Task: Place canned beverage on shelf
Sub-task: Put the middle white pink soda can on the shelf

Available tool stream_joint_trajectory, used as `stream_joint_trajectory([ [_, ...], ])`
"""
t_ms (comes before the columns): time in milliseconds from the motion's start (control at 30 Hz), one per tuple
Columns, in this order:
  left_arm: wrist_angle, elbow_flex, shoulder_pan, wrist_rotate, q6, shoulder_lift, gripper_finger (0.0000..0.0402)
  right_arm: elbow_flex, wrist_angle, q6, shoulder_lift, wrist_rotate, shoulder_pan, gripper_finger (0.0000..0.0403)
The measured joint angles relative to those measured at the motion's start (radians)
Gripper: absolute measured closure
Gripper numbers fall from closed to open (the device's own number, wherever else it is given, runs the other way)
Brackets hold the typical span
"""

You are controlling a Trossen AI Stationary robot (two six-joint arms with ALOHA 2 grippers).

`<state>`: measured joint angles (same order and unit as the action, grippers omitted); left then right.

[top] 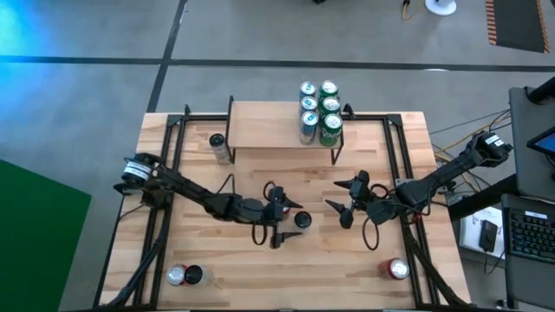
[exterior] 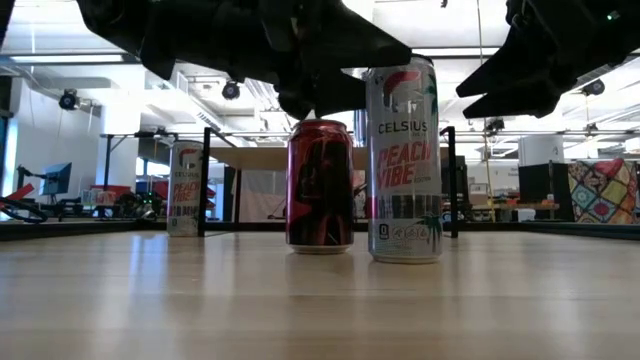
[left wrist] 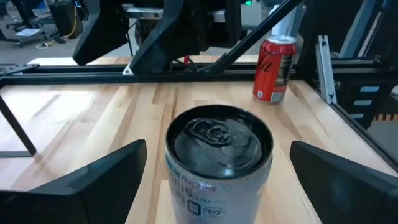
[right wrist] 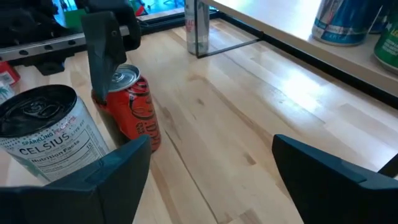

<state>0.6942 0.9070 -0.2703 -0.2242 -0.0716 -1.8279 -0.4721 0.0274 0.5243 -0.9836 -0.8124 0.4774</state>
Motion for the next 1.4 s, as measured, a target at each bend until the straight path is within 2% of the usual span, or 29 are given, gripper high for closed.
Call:
stream_joint_trajectory([
  [233, 0.03, 0.032, 0.0, -0.001, 0.001, -0.055, 0.0023, 0.0, 0.0, -0.001, 0.0, 0.0, 0.0, 0.0078],
  [367, 0.035, 0.072, 0.0, -0.005, 0.003, -0.102, 0.0042, 0.0, 0.001, -0.002, 0.0, -0.001, 0.0, 0.0078],
  [467, 0.036, 0.088, 0.0, -0.034, -0.003, -0.117, 0.0075, 0.0, -0.004, -0.004, 0.0, -0.002, 0.0, 0.0078],
  [633, -0.001, 0.089, 0.003, -0.068, -0.016, -0.102, 0.0161, 0.0, -0.024, -0.003, 0.001, -0.002, 0.0, 0.0078],
  [700, -0.037, 0.089, 0.004, -0.065, -0.018, -0.086, 0.0163, 0.0, -0.023, -0.003, 0.001, -0.002, 0.0, 0.0078],
  [900, -0.13, 0.085, 0.005, -0.064, 0.015, -0.022, 0.0163, 0.0, -0.023, 0.014, 0.002, -0.002, 0.0, 0.0078],
  [1133, -0.176, 0.087, 0.031, -0.062, 0.094, 0.15, 0.0158, 0.001, -0.025, 0.056, 0.001, -0.001, 0.0, 0.0078],
  [1267, -0.318, 0.103, 0.077, -0.049, 0.128, 0.262, 0.0155, 0.001, -0.025, 0.068, -0.001, -0.001, 0.0, 0.0078],
  [1400, -0.473, 0.148, 0.167, -0.044, 0.145, 0.352, 0.0155, 0.001, -0.028, 0.064, -0.001, -0.003, -0.002, 0.0078],
])
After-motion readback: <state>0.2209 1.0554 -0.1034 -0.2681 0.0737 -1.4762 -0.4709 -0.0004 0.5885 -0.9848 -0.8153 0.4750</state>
